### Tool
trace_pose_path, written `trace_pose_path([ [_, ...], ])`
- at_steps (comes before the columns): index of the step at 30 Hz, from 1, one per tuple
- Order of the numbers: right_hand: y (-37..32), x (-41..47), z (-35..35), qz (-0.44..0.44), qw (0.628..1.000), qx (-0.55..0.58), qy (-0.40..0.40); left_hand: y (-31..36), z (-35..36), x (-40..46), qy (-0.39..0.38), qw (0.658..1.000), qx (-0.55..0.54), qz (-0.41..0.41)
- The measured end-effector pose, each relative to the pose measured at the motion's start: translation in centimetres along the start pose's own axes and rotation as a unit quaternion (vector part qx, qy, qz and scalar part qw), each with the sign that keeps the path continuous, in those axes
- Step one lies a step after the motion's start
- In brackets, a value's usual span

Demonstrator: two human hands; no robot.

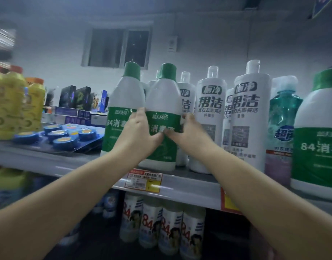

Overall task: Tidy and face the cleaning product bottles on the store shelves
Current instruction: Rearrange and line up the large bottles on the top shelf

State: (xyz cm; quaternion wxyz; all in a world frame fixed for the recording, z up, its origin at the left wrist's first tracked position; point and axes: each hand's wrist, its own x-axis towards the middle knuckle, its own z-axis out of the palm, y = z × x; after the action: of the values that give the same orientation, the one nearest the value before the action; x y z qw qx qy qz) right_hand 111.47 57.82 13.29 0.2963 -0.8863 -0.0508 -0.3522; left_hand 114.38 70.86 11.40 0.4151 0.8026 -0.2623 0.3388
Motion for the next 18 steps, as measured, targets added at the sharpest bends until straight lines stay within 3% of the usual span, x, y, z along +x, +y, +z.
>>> trace_pose_path([
  [4,0.5,0.3,1.5,0.056,0.995,0.038,-0.073,0.5,0.1,-0.4,-0.032,0.997,-0.010,-0.069],
  [7,0.4,-0.1,2.5,0.064,0.992,0.096,-0.060,0.8,0.1,-0.5,-0.048,0.995,-0.027,-0.087],
  [13,-0.3,-0.8,2.1,0.050,0.993,0.104,0.010,0.6,-0.2,-1.3,-0.021,0.995,-0.089,-0.050],
  [18,-1.7,-1.4,-0.6,-0.006,0.983,0.178,0.055,2.7,-1.2,-1.6,0.024,0.993,-0.108,0.050],
])
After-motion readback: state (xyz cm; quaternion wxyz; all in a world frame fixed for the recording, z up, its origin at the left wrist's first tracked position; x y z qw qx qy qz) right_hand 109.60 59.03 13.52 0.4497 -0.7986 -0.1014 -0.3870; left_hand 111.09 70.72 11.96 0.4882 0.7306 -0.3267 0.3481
